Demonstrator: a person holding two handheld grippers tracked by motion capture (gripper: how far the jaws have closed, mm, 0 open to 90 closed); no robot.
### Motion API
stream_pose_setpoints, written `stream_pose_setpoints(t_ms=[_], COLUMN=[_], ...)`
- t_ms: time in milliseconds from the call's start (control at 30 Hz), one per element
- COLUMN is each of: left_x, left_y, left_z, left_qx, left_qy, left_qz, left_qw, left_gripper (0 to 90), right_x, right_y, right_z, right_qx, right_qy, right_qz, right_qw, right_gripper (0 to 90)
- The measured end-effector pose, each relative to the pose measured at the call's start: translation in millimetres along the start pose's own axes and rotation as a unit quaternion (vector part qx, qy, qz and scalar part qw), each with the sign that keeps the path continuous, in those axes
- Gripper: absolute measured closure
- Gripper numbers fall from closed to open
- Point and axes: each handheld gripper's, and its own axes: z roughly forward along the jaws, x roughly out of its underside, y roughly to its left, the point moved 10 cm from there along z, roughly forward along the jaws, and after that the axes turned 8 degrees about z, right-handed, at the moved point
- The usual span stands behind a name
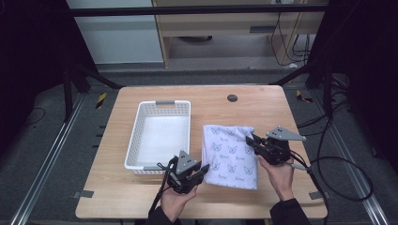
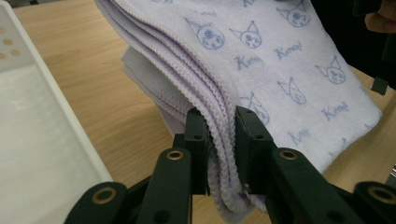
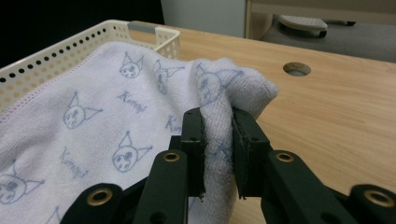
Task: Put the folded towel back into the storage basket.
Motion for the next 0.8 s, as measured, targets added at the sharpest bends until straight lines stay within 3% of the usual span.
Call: stream_pose_setpoints(t_ms=[200, 800], left_x=[-10.0, -31.1], left_y=[3.6, 15.9], left_z=[-8.4, -25.7], left_qx=[-0.01, -0.023], left_qy=[-0.009, -0.035], left_qz=[0.013, 0.024], left_qw=[0.9998, 0.9988], left_gripper=[75.5, 75.6], right_x=[-12.1, -43.0], right_y=[5.6, 21.7], right_z=[-3.1, -9.6], right_qx=[0.0, 0.0], right_qy=[-0.016, -0.045], right_qz=[-0.003, -0.024], right_qw=[0.9999, 0.9987], right_gripper=[76.5, 76.5])
